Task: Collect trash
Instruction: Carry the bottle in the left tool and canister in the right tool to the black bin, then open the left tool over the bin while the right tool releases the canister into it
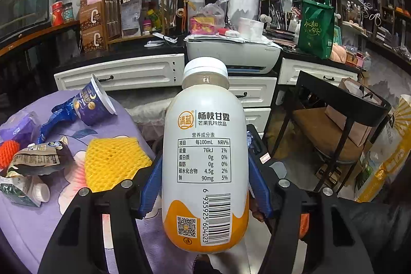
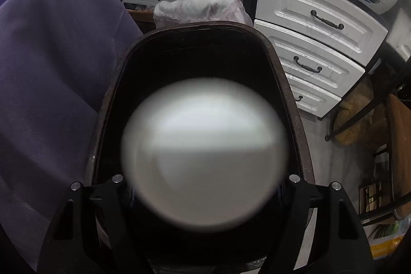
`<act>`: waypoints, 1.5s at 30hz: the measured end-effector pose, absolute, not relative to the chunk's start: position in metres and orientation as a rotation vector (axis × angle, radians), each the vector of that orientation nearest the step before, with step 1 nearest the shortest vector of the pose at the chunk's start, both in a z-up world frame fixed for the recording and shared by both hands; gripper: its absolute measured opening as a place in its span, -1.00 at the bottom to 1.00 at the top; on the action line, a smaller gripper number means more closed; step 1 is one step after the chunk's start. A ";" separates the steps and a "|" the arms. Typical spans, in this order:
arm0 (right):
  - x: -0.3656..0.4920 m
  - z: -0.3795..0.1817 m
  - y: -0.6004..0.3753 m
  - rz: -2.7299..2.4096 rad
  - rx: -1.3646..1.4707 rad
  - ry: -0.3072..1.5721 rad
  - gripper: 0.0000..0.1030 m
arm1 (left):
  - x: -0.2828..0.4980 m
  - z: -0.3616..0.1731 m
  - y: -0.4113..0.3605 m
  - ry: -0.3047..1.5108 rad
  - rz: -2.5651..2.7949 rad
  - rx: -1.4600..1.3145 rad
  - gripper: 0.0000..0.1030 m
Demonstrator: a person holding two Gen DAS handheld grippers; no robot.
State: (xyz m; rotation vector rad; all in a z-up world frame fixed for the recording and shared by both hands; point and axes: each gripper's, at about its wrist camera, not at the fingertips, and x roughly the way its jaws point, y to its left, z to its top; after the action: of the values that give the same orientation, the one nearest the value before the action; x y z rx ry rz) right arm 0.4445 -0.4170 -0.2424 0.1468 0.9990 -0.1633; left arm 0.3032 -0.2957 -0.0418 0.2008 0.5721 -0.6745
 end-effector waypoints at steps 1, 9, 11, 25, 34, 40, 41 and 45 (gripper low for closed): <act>0.443 -0.242 -0.417 -0.161 0.142 0.994 0.46 | 0.303 -0.042 -0.297 0.572 -0.674 0.204 0.18; 0.412 -0.221 -0.418 -0.142 0.113 0.915 0.53 | 0.313 -0.047 -0.310 0.589 -0.657 0.208 0.18; 0.394 -0.211 -0.421 -0.138 0.126 0.877 0.53 | 0.315 -0.051 -0.319 0.603 -0.651 0.219 0.18; 0.268 -0.186 -0.490 -0.388 0.143 0.796 0.54 | 0.368 -0.149 -0.396 0.857 -0.588 0.264 0.18; 0.237 -0.184 -0.501 -0.387 0.207 0.779 0.54 | 0.403 -0.198 -0.419 0.961 -0.488 0.317 0.19; 0.231 -0.183 -0.497 -0.378 0.214 0.769 0.54 | 0.409 -0.205 -0.426 0.955 -0.444 0.349 0.55; 0.231 -0.183 -0.496 -0.376 0.212 0.767 0.54 | 0.409 -0.203 -0.427 0.951 -0.437 0.349 0.71; 0.228 -0.179 -0.497 -0.383 0.229 0.756 0.54 | 0.403 -0.190 -0.421 0.944 -0.440 0.319 0.71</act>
State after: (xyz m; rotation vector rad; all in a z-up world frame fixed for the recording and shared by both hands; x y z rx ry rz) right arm 0.2284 -0.4971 -0.1795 0.2293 0.7555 -0.3827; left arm 0.4029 -0.4215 -0.1900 0.3191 0.9445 -0.4399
